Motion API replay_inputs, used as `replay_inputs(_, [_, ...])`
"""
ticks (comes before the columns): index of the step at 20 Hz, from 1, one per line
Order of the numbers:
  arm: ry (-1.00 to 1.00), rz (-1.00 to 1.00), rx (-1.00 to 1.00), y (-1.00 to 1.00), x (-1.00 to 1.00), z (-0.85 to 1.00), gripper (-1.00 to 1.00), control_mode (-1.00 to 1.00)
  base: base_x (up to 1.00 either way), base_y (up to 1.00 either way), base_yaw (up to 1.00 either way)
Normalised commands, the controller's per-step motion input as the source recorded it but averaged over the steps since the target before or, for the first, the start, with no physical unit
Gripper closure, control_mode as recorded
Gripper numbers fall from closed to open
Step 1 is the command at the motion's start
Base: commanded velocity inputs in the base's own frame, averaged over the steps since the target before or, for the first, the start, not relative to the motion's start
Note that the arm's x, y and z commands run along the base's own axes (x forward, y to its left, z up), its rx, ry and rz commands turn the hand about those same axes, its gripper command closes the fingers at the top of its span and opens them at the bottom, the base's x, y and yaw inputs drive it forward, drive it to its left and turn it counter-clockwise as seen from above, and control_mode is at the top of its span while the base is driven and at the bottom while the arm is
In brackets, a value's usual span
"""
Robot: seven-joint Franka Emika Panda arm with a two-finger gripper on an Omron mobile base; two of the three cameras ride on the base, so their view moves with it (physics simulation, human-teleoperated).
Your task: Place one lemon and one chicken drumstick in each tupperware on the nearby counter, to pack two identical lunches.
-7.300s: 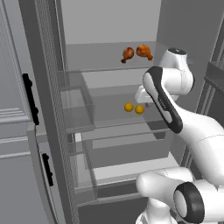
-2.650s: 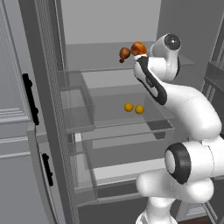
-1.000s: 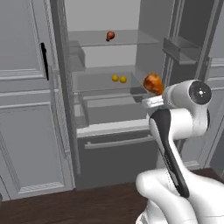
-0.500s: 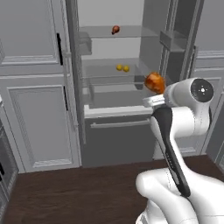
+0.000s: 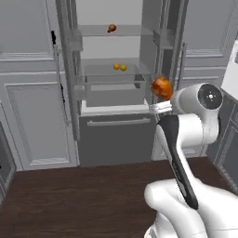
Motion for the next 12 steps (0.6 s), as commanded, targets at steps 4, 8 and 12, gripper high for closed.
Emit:
replay_inputs(4, [0.00, 0.00, 0.00, 0.00, 0.00, 0.00, 1.00, 1.00, -0.26, -0.89, -0.32])
replay_inputs(8, [0.00, 0.00, 0.00, 0.00, 0.00, 0.00, 1.00, 1.00, 0.00, -0.72, -0.41])
replay_inputs(12, [0.00, 0.00, 0.00, 0.00, 0.00, 0.00, 1.00, 1.00, 0.00, -0.42, -0.48])
